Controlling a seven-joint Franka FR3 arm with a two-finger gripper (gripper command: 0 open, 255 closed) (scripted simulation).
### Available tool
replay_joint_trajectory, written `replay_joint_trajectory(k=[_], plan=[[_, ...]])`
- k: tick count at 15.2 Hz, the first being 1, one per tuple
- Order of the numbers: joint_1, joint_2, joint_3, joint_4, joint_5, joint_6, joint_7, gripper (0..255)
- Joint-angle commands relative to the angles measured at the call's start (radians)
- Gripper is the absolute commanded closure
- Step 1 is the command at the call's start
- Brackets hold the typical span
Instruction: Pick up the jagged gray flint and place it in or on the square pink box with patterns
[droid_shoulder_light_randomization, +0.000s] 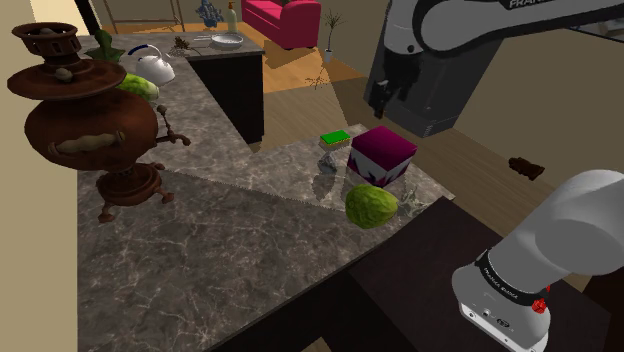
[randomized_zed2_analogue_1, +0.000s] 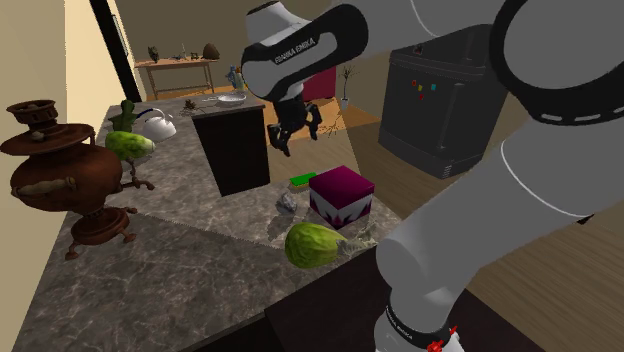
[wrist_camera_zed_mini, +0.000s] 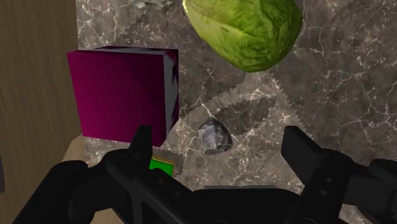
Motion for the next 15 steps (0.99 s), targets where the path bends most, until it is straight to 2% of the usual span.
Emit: replay_joint_trajectory(k=[1,9,15], plan=[[-0.009,0.074,0.021,0.002,-0.030,0.053,0.041,0],[-0.040,0.390,0.073,0.099,-0.202,0.174,0.218,0],[-0.027,0.641,0.064,0.229,-0.350,0.203,0.348,0]])
